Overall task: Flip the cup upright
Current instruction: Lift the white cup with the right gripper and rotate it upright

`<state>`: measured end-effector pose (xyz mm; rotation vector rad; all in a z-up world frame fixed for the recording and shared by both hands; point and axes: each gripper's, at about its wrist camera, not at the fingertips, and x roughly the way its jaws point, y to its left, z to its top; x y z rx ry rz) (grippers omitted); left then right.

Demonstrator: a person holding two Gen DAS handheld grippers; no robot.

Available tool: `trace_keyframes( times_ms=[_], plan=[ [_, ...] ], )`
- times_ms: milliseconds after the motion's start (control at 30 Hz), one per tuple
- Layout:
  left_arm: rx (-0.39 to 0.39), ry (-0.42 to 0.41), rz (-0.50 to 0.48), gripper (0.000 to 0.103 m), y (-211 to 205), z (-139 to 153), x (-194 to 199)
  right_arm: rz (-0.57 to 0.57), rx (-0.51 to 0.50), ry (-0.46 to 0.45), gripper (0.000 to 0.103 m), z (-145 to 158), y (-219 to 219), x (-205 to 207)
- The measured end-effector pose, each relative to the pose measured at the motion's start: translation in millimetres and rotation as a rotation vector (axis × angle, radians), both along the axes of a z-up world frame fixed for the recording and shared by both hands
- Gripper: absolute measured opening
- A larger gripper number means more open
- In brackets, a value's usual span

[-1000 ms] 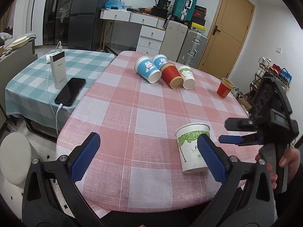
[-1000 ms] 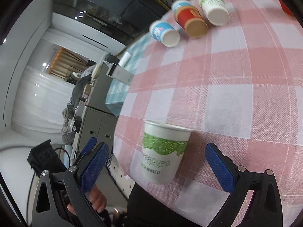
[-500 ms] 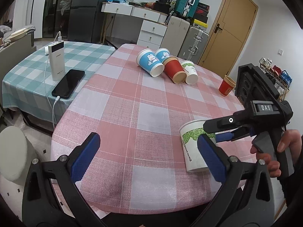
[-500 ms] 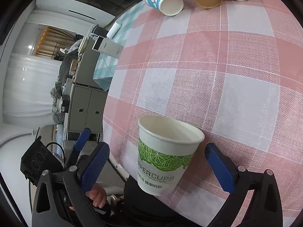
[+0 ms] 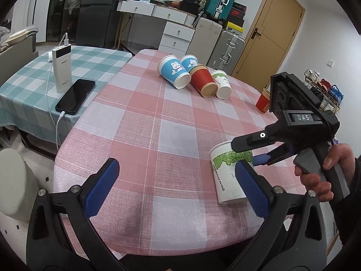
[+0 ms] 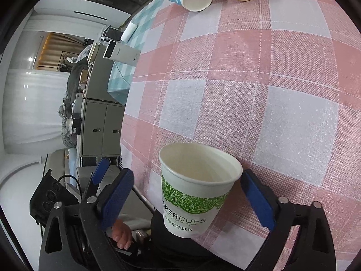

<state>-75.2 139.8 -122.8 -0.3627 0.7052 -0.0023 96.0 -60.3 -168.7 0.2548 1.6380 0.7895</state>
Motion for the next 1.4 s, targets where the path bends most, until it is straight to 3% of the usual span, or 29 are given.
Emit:
trace_keyframes(
  times_ms=[33,100,133,533,700,933,1100,1400],
  plan=[
    [-0.002,-0.001,-0.001,0.102,-0.3,0.1,-0.7,0.006,-0.026,-0.006,0.078,0.8,1.7,-0.4],
    [0.002,-0.003,0.000,0.102,-0.7,-0.1,-0.7,0.032,-0.044,-0.016,0.073,2.3,6.3,-2.0],
    [0.003,-0.002,0.001,0.102,-0.6,-0.2,-0.7,0.045,-0.046,-0.021,0.064,3.6,7.8,-3.2],
    [0.000,0.013,-0.012,0.102,-8.4,-0.3,13.5,-0.020,0.046,-0.111,0.063,15.7,-22.9,0.5],
    [0.011,0.025,-0.026,0.102,-17.7,-0.5,22.4,-0.037,0.171,-0.178,0.063,27.6,-39.8,-3.0],
    [0.032,0.037,-0.040,0.102,-30.7,2.3,39.9,-0.121,0.261,-0.384,0.063,59.3,-81.7,-7.7],
    [0.048,0.028,-0.047,0.102,-43.2,11.1,61.8,-0.181,0.219,-0.566,0.063,81.3,-115.9,-15.9],
    [0.077,-0.007,-0.096,0.102,-75.1,29.6,105.5,-0.241,0.130,-0.792,0.063,102.8,-147.2,-27.5]
  ],
)
